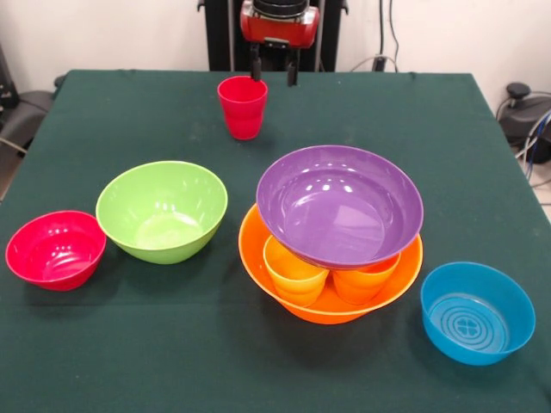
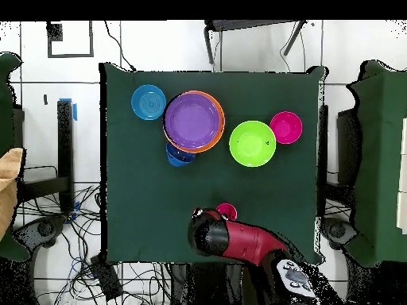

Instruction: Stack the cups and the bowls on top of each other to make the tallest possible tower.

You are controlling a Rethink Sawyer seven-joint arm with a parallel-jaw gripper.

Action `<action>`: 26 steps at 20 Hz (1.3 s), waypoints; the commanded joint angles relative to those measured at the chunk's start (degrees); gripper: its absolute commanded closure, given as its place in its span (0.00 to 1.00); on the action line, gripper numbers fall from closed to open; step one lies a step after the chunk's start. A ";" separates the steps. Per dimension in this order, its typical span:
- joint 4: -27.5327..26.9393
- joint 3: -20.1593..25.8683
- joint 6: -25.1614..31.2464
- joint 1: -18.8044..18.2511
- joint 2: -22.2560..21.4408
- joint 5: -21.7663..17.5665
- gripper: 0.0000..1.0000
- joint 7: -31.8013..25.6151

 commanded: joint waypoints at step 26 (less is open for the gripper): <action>0.20 0.48 -17.81 0.46 9.81 -2.25 0.00 9.35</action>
